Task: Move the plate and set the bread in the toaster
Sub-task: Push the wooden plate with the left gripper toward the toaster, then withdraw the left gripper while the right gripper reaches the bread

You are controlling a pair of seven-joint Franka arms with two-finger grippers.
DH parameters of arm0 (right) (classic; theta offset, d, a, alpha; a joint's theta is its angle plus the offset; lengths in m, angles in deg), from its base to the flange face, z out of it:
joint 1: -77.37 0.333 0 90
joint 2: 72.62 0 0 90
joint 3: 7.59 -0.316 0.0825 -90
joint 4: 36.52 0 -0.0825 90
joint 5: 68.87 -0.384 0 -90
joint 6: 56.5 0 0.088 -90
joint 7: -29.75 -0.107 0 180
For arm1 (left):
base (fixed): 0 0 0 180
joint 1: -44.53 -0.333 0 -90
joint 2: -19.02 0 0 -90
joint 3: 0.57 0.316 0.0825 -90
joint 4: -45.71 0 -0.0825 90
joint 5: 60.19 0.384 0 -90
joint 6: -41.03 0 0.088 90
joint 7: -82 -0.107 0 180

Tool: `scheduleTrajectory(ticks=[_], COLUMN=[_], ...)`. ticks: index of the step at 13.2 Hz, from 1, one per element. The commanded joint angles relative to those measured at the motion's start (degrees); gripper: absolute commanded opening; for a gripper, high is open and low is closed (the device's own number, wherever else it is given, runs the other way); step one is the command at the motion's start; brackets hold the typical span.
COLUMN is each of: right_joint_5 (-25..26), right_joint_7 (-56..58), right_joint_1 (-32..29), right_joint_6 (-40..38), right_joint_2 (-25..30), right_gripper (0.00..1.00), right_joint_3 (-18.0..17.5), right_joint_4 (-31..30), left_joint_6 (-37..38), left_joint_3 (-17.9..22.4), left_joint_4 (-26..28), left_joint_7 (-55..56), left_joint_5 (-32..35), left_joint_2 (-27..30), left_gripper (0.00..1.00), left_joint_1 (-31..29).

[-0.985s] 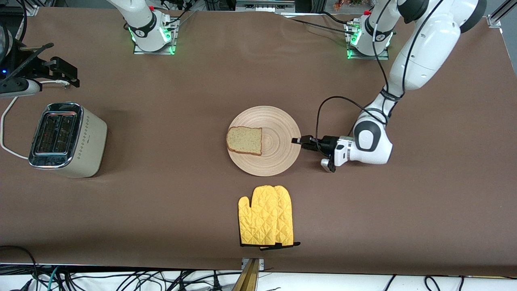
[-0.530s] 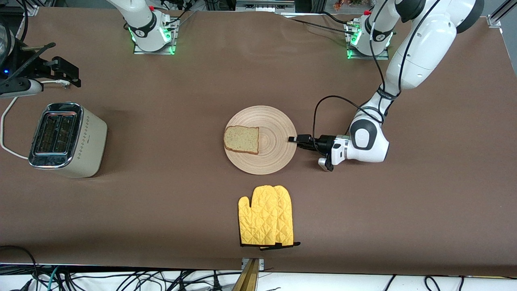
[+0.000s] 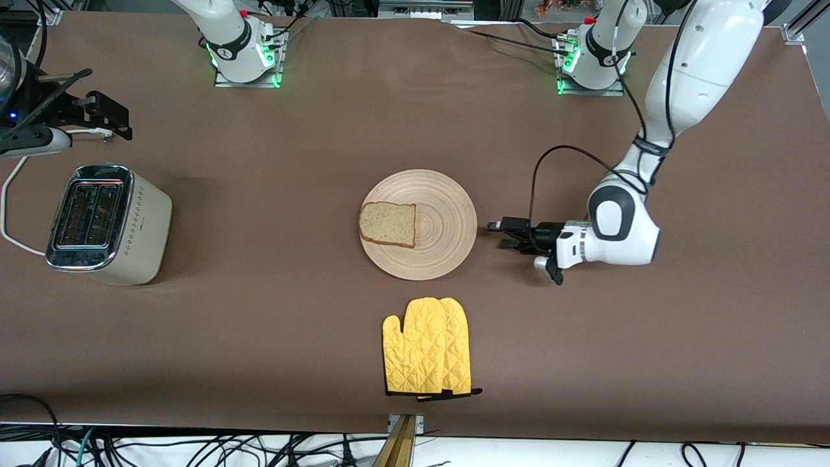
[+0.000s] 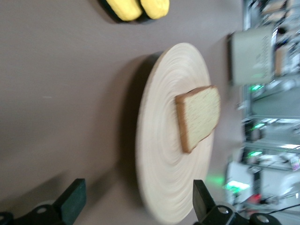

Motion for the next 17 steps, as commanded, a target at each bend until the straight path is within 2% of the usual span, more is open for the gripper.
scheduleTrajectory(ticks=[1,4,7,8,10,12,13,15,16,17], right_joint_5=[-2.57,-7.13,-12.06,-12.42,-17.58,-19.37,-19.46,-22.68,-24.97,-25.69], right_joint_7=[-0.26,-0.26,-2.89,-3.07,-3.33,-3.6,-5.43,-10.08,-10.54,-10.63], right_joint_1=[0.03,0.82,0.73,0.73,0.73,0.82,0.82,0.9,0.99,1.08], right_joint_6=[-0.3,2.22,10.82,14.25,23.29,32.52,36.74,43.69,47.04,50.03], right_joint_2=[-0.86,-3.32,-4.91,-5.09,-5.7,-7.45,-9.46,-13.94,-16.31,-18.69], right_gripper=[1.0,1.0,1.0,1.0,1.0,1.0,1.0,1.0,1.0,1.0], right_joint_3=[-0.12,-0.9,-5.9,-7.48,-10.64,-13.72,-15.74,-19.35,-20.32,-21.38], right_joint_4=[0.36,-1.38,-7.87,-10.33,-16.3,-20.62,-21.77,-22.05,-22.05,-21.96], left_joint_6=[0.65,1.87,9.49,11.87,14.71,15.58,18.37,25.74,28.05,28.07], left_joint_3=[2.44,2.45,2.01,1.66,1.4,1.13,1.48,1.13,1.04,1.22], left_joint_4=[1.94,1.15,-3.49,-5.6,-8.6,-10.19,-10.37,-11.33,-11.16,-10.46], left_joint_7=[4.54,16.74,30.1,34.32,39.96,43.67,43.77,43.42,43.94,44.73], left_joint_5=[11.76,26.1,42.71,46.76,54.41,55.77,56.12,63.54,65.24,63.43], left_joint_2=[6.32,11.94,16.95,18.8,22.49,26.53,28.73,32.42,34.27,36.2], left_gripper=[1.0,1.0,1.0,1.0,1.0,1.0,1.0,1.0,1.0,1.0], left_joint_1=[-0.23,-0.14,-0.05,0.21,0.65,0.74,0.74,1.0,1.87,1.88])
